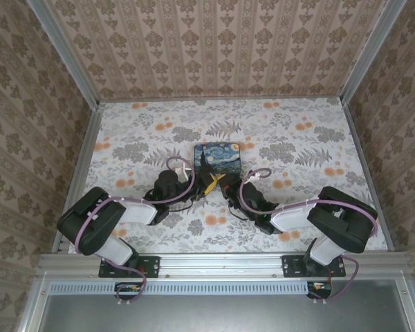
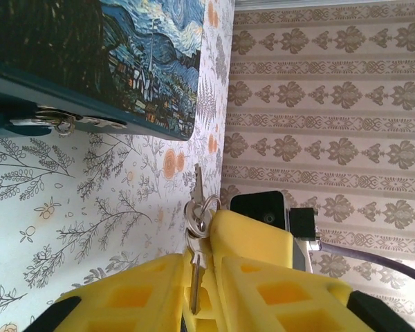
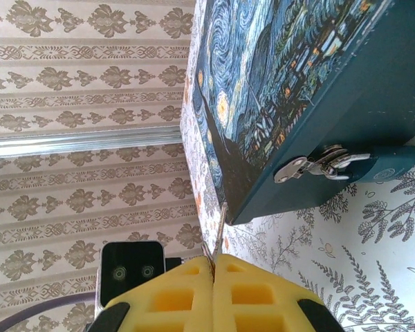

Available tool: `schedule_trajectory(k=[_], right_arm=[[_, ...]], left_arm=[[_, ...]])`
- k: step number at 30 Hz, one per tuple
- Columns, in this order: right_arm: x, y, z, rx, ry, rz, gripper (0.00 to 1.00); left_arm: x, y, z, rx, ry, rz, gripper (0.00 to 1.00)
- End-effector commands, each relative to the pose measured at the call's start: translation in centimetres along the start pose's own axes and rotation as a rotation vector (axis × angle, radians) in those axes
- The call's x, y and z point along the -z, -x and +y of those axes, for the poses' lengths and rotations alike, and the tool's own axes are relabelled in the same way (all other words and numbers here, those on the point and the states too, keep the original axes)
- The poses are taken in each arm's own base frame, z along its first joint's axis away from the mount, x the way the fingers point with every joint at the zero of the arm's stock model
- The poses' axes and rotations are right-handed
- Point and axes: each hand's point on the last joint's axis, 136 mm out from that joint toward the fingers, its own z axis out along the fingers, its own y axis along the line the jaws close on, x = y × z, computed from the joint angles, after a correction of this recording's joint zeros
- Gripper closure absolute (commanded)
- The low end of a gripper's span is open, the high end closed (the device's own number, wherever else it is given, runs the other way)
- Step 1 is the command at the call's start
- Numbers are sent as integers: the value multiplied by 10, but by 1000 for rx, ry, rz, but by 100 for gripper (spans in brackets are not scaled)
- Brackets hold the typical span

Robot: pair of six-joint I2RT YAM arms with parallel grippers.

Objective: Unlock a padlock with a key

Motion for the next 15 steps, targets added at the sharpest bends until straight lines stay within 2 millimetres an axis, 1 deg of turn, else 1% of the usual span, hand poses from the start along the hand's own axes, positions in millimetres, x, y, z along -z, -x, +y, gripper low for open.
schedule_trajectory(k=[1, 8, 14, 15], right_arm=[[3, 2, 0, -30, 14, -14, 100], [5, 4, -5, -34, 4, -22, 100], [4, 4, -5, -36, 5, -21, 100], [4, 3, -6, -36, 4, -19, 100]], left_arm=[[1, 1, 0, -7, -12, -15, 70], [0, 2, -1, -11, -14, -19, 76], [0, 2, -2, -13, -16, -20, 82], [0, 2, -1, -11, -14, -18, 84]])
